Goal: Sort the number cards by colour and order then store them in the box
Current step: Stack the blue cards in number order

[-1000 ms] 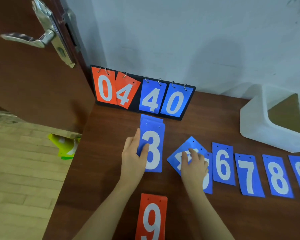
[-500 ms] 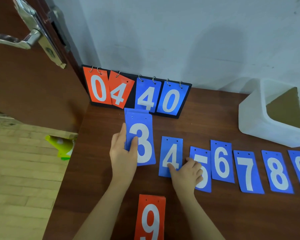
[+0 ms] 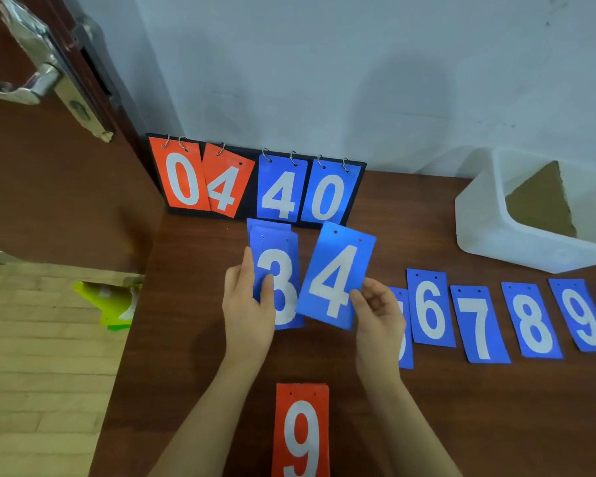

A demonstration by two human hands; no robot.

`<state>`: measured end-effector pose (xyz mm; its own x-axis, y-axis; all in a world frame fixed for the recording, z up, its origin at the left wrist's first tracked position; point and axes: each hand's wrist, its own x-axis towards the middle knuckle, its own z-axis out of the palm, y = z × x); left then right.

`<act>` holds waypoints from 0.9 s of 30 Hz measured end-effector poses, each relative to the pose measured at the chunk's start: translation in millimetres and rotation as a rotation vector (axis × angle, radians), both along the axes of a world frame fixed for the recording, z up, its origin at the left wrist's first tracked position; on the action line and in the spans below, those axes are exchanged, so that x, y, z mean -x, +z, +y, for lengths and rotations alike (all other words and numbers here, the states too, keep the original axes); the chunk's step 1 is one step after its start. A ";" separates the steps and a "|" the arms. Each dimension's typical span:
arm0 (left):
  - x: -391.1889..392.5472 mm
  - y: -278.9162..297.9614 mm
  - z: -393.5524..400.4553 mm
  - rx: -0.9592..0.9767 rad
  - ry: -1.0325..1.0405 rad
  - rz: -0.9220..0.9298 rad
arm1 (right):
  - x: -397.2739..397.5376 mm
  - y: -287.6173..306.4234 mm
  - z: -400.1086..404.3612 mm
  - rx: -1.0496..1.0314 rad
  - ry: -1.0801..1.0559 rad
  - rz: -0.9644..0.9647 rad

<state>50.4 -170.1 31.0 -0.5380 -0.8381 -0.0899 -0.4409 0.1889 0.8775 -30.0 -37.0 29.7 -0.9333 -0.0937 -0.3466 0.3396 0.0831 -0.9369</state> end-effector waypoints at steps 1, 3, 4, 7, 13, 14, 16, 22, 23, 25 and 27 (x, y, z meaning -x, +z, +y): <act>4.0 2.9 2.4 -0.014 -0.033 0.001 | -3.1 5.1 -1.9 0.005 0.043 -0.004; 10.4 7.3 9.9 -0.056 -0.106 0.009 | -12.0 11.5 -4.8 -0.081 0.139 0.040; 12.1 8.4 14.5 -0.063 -0.140 0.011 | -16.9 11.3 -4.6 -0.126 0.153 0.061; 11.9 8.9 28.6 -0.045 -0.221 -0.028 | -25.3 4.0 5.1 -0.218 0.128 0.068; 10.5 3.8 36.3 -0.098 -0.176 -0.056 | 3.6 -52.7 60.0 -0.970 0.174 0.024; 11.0 2.5 36.1 -0.103 -0.170 -0.063 | 5.0 -59.9 66.6 -1.079 0.228 0.042; 11.9 0.4 35.4 -0.100 -0.159 -0.084 | 1.5 -67.8 71.4 -1.184 0.363 0.160; 17.1 -3.8 35.4 -0.073 -0.139 -0.121 | -2.9 -71.1 63.4 -1.017 0.288 0.116; 18.1 -4.4 35.1 -0.071 -0.142 -0.123 | -1.7 -71.0 63.8 -1.008 0.260 0.084; 20.0 -5.0 34.0 -0.072 -0.140 -0.118 | 4.0 -70.3 64.6 -1.015 0.269 0.086; 21.5 -5.1 33.2 -0.076 -0.129 -0.111 | 14.7 -67.4 64.0 -1.024 0.288 0.058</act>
<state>28.9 -136.8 25.9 -0.6239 -0.7512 -0.2155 -0.5126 0.1852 0.8385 -44.7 27.0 -37.8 -0.9402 -0.0027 -0.3407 0.1383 0.9109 -0.3888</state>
